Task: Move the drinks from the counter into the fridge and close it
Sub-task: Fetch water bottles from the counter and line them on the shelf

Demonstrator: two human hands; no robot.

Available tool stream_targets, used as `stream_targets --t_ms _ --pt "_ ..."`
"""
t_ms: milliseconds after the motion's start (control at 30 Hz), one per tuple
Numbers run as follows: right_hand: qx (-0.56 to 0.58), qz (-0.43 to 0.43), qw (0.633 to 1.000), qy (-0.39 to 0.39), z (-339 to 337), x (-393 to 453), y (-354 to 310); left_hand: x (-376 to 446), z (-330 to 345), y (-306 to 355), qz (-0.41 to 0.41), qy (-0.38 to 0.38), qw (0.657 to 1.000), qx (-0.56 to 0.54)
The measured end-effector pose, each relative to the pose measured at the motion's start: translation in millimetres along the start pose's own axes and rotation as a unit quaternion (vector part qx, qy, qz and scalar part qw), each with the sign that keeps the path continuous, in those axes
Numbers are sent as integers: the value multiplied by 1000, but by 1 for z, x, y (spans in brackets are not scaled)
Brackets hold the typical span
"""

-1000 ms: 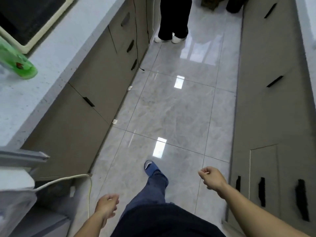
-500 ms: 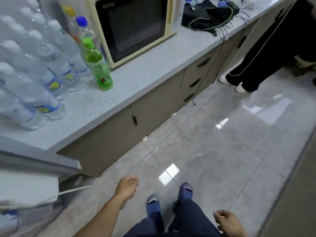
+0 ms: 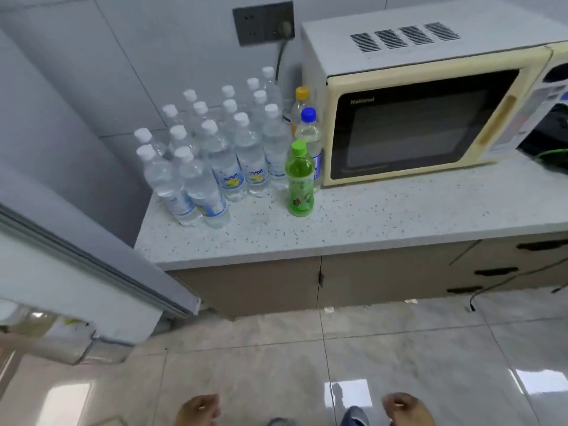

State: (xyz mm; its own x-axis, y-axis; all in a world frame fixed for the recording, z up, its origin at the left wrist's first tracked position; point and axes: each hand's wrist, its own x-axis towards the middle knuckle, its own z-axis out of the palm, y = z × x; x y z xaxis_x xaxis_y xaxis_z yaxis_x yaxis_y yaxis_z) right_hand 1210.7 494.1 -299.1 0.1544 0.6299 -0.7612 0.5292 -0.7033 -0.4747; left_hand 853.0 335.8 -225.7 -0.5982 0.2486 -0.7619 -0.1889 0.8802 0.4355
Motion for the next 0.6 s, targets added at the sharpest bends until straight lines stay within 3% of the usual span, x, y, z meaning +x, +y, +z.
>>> stream_targets --t_ms 33,233,400,600 --pt "-38 -38 997 -50 -8 6 -13 0 5 -1 -11 5 1000 -16" --pt "-83 -148 982 -86 -8 26 -98 -17 40 16 -67 21 985 -159" --pt "-79 -200 967 -136 18 20 -146 -13 52 64 -22 35 974 -223" --pt "-71 -294 944 -135 33 -13 -221 -4 46 143 100 8 966 -237"
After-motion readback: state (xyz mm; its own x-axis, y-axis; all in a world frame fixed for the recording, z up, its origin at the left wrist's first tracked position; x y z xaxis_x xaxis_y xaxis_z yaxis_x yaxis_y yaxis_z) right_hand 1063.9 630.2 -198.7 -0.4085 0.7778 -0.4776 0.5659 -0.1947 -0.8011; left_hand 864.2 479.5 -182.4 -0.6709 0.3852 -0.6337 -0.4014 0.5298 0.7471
